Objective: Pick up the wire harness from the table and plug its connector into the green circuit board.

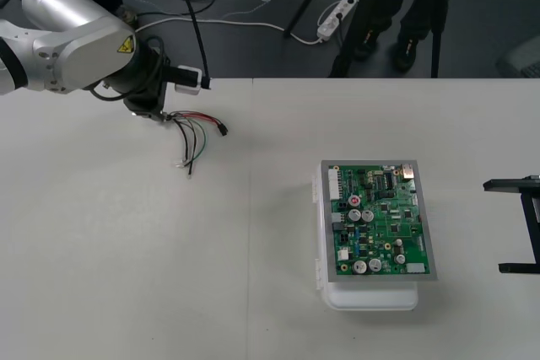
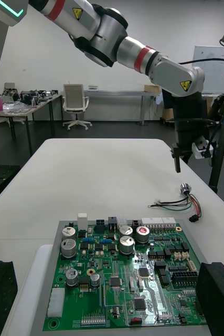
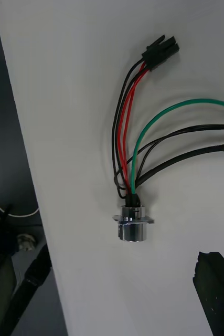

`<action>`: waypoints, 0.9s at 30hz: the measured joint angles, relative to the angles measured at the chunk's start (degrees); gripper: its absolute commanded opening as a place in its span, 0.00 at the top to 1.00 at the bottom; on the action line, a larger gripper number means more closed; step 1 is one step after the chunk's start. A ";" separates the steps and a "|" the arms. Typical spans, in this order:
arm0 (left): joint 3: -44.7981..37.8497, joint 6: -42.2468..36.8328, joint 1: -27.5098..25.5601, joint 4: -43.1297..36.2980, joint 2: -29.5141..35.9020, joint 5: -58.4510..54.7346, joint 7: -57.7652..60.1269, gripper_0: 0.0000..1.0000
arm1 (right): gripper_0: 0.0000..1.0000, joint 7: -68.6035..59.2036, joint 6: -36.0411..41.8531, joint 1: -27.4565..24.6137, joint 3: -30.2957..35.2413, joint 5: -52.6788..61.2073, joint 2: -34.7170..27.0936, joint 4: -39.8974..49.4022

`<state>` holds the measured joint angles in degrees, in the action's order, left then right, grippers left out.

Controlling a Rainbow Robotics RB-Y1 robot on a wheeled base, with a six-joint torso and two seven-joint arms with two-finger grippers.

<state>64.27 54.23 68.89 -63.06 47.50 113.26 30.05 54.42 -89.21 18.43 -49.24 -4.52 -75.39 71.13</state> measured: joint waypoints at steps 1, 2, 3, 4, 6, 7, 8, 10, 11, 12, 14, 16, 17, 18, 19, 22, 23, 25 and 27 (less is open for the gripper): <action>0.09 -0.06 0.00 0.08 -0.32 1.00 0.00 0.00 | 0.00 0.00 0.00 0.01 0.00 0.00 0.00 -0.01; 0.25 -0.10 0.00 0.16 -0.62 1.81 0.00 0.00 | 0.00 0.00 0.00 0.03 0.00 0.00 0.01 -0.01; 0.50 -0.13 0.00 0.24 -0.87 2.25 0.00 0.00 | 0.00 0.00 0.00 0.04 0.00 0.00 0.01 -0.02; 0.81 -0.15 0.01 0.30 -1.08 2.49 0.00 0.00 | 0.00 0.00 0.00 0.05 0.00 0.00 0.01 -0.03; 1.54 -0.18 0.01 0.42 -1.45 2.72 0.00 0.00 | 0.00 0.00 0.00 0.07 0.00 0.00 0.02 -0.05; 1.85 -0.21 0.01 0.48 -1.58 2.78 0.00 0.00 | 0.00 0.00 0.00 0.08 0.00 0.00 0.03 -0.06; 2.10 -0.24 0.01 0.54 -1.68 2.82 0.00 0.00 | 0.00 0.00 0.00 0.08 0.00 0.00 0.05 -0.09; 2.56 -0.29 0.01 0.67 -1.84 2.96 0.00 0.00 | 0.00 0.00 0.00 0.11 0.00 0.00 0.09 -0.13; 2.71 -0.30 0.01 0.72 -1.91 3.04 0.00 0.00 | 0.00 0.00 0.00 0.12 0.00 0.00 0.11 -0.14; 2.89 -0.32 0.01 0.80 -1.97 3.07 0.00 0.00 | 0.00 0.00 0.00 0.14 0.00 0.00 0.13 -0.14; 3.10 -0.35 0.01 0.97 -2.12 3.10 0.00 0.00 | 0.00 0.00 0.00 0.16 0.00 0.00 0.14 -0.14; 3.16 -0.36 0.01 1.10 -2.21 3.12 0.00 0.00 | 0.00 0.00 0.00 0.17 0.00 0.00 0.16 -0.15; 3.16 -0.36 0.02 1.18 -2.26 3.13 0.00 0.00 | 0.00 0.00 0.00 0.18 0.00 0.00 0.16 -0.15; 3.16 -0.36 0.02 1.29 -2.32 3.13 0.00 0.00 | 0.00 0.00 0.00 0.19 0.00 0.00 0.17 -0.15; 3.17 -0.37 0.02 1.42 -2.39 3.14 0.00 0.00 | 0.00 0.00 0.00 0.21 0.00 0.00 0.18 -0.15; 3.39 -0.38 0.02 2.10 -2.80 3.22 0.00 0.00 | 0.00 0.00 0.00 0.23 0.00 0.00 0.20 -0.16; 3.64 -0.42 0.02 2.43 -3.02 3.28 0.00 0.00 | 0.00 0.00 0.00 0.25 0.00 0.00 0.20 -0.17; 4.34 -0.65 0.02 3.34 -3.55 3.33 0.00 0.00 | 0.00 0.00 0.00 0.28 0.00 0.00 0.23 -0.17; 4.93 -0.90 0.03 4.22 -4.09 3.34 0.00 0.00 | 0.00 0.00 0.00 0.28 0.00 0.00 0.29 -0.17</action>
<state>69.19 53.33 68.92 -58.83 43.40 116.60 30.05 54.42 -89.21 18.71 -49.24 -4.52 -75.10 70.97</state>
